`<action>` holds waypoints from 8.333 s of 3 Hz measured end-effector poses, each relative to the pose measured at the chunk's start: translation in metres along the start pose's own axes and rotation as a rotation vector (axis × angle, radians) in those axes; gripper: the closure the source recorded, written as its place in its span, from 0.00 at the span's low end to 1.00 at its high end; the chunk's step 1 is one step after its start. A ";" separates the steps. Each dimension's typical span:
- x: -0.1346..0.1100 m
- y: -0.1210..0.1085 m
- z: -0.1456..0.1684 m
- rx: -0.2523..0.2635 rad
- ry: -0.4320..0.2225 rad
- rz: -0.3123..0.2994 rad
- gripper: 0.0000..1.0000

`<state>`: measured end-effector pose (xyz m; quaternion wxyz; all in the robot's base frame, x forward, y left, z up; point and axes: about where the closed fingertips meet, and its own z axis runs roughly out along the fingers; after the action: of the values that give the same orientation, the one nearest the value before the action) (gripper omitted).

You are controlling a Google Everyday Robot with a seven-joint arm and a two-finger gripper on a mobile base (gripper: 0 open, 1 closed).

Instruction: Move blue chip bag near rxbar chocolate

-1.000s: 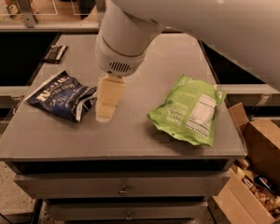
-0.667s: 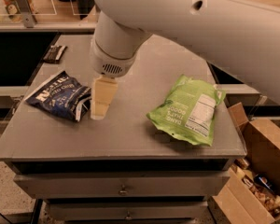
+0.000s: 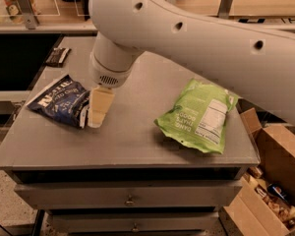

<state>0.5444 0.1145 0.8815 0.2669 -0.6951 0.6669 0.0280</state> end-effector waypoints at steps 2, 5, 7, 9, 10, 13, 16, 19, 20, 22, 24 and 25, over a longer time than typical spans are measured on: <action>-0.004 0.002 0.033 -0.034 -0.039 0.033 0.00; -0.037 0.014 0.059 -0.120 -0.005 -0.027 0.64; -0.040 0.016 0.061 -0.147 0.018 -0.036 1.00; -0.040 0.016 0.060 -0.147 0.018 -0.036 1.00; -0.040 0.016 0.060 -0.147 0.017 -0.036 1.00; -0.029 -0.030 0.046 -0.078 -0.004 0.018 1.00; -0.010 -0.099 0.013 0.160 0.145 0.082 1.00; 0.029 -0.158 0.028 0.264 0.101 0.123 0.84; 0.034 -0.166 0.045 0.275 0.080 0.139 0.61; 0.030 -0.170 0.069 0.291 0.060 0.175 0.15; 0.000 -0.159 0.057 0.218 0.027 0.134 0.00; -0.003 -0.142 0.035 0.141 0.043 0.121 0.00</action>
Offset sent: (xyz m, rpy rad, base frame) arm 0.0134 0.0289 -0.0426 0.0666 0.0672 -0.0014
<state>0.6892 0.1265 0.8999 0.2988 -0.6334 0.7135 -0.0177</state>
